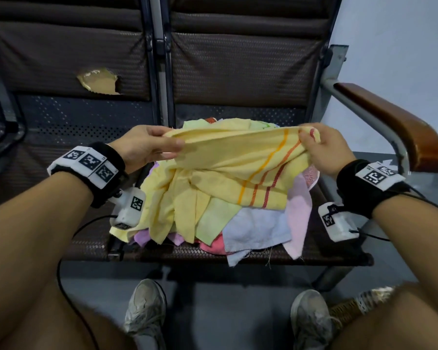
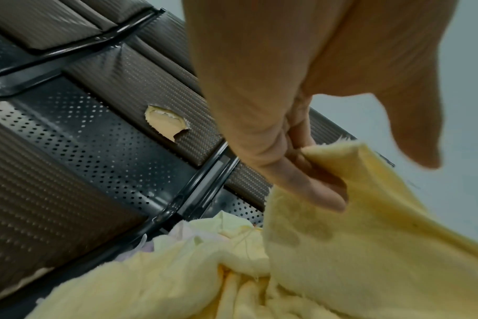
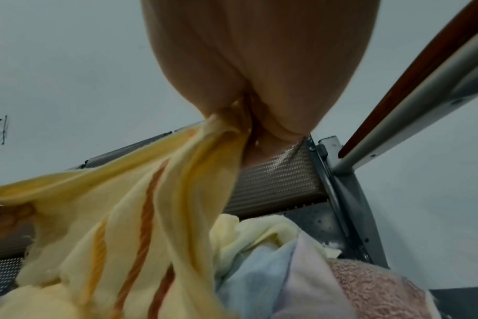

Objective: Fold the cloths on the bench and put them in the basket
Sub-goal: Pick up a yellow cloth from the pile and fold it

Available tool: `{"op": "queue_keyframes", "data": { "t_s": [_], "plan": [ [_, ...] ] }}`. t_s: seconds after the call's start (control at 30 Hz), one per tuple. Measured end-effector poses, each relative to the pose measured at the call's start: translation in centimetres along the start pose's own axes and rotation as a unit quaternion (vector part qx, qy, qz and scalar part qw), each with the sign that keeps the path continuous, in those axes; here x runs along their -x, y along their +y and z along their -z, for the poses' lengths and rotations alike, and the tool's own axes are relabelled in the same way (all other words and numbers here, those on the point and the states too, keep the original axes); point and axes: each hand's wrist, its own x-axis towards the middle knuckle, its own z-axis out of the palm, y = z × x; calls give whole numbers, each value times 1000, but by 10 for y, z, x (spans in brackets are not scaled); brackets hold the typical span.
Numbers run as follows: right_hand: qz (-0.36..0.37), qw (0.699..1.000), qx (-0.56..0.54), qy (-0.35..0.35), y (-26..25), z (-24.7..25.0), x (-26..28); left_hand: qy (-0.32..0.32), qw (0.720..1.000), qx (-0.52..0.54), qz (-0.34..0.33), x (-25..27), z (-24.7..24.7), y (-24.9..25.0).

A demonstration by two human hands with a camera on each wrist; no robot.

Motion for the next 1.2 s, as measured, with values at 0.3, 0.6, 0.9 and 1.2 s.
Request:
{"op": "queue_keyframes", "data": {
  "t_s": [0.3, 0.6, 0.9, 1.2],
  "plan": [
    [8, 993, 41, -114, -28, 27, -7, 164, 958, -177, -156, -11, -12, 14],
    [31, 994, 80, -60, -90, 72, -29, 93, 949, -249, -171, 9, -14, 95],
    [24, 994, 50, -93, -126, 112, -44, 268, 921, -158, -233, 17, -15, 145],
    [-168, 955, -230, -78, -170, 98, -57, 289, 942, 83, -149, 5, -73, 189]
  ]
}}
